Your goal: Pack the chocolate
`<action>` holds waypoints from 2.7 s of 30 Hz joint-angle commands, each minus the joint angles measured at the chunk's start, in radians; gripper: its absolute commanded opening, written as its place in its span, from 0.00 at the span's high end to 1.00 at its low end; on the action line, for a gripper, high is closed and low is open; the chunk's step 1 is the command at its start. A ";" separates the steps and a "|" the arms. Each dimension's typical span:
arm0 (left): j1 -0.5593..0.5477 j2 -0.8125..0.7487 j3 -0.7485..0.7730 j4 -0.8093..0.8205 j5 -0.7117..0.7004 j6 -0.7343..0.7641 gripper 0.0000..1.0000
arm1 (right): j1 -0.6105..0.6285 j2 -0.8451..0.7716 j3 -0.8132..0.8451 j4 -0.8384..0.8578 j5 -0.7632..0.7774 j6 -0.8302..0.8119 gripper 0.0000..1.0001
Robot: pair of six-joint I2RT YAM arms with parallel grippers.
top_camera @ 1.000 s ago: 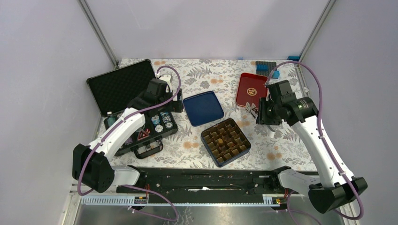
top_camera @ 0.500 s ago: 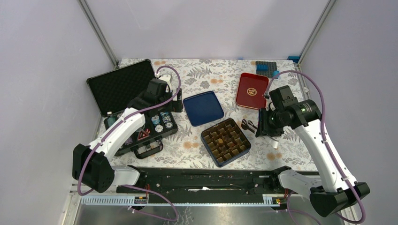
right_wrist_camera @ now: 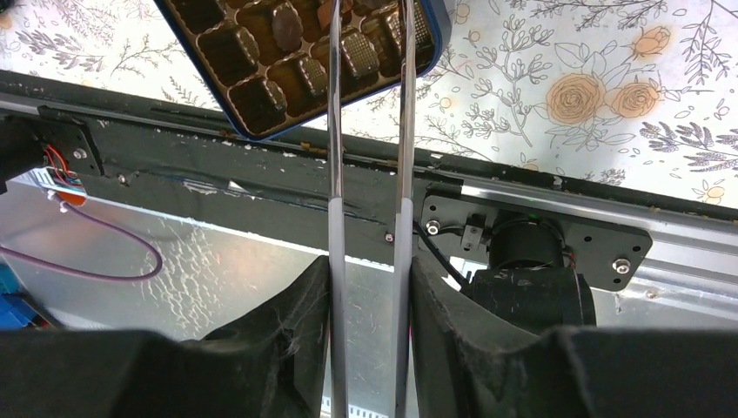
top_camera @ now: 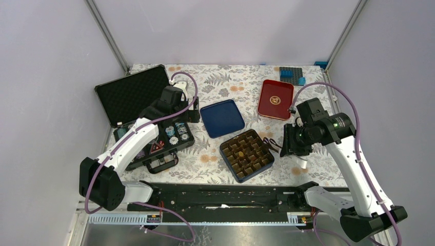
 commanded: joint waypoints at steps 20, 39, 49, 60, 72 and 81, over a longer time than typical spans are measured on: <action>0.003 -0.028 0.003 0.047 -0.021 0.002 0.01 | 0.077 0.023 -0.040 0.023 -0.003 0.017 0.64; 0.003 -0.021 0.002 0.047 -0.022 0.000 0.01 | 0.078 0.040 -0.050 0.048 0.009 0.011 0.55; 0.003 -0.033 0.012 0.047 -0.018 0.002 0.01 | 0.079 0.052 0.144 0.008 0.167 0.011 0.82; 0.003 -0.071 0.017 0.038 0.003 0.000 0.01 | 0.050 0.052 0.058 0.362 0.637 0.051 0.78; -0.004 0.008 0.104 -0.004 0.094 -0.084 0.01 | -0.251 0.114 -0.403 1.102 0.688 0.062 0.75; -0.098 0.262 0.262 -0.080 -0.121 -0.226 0.01 | -0.308 0.242 -0.534 1.317 0.672 0.077 0.58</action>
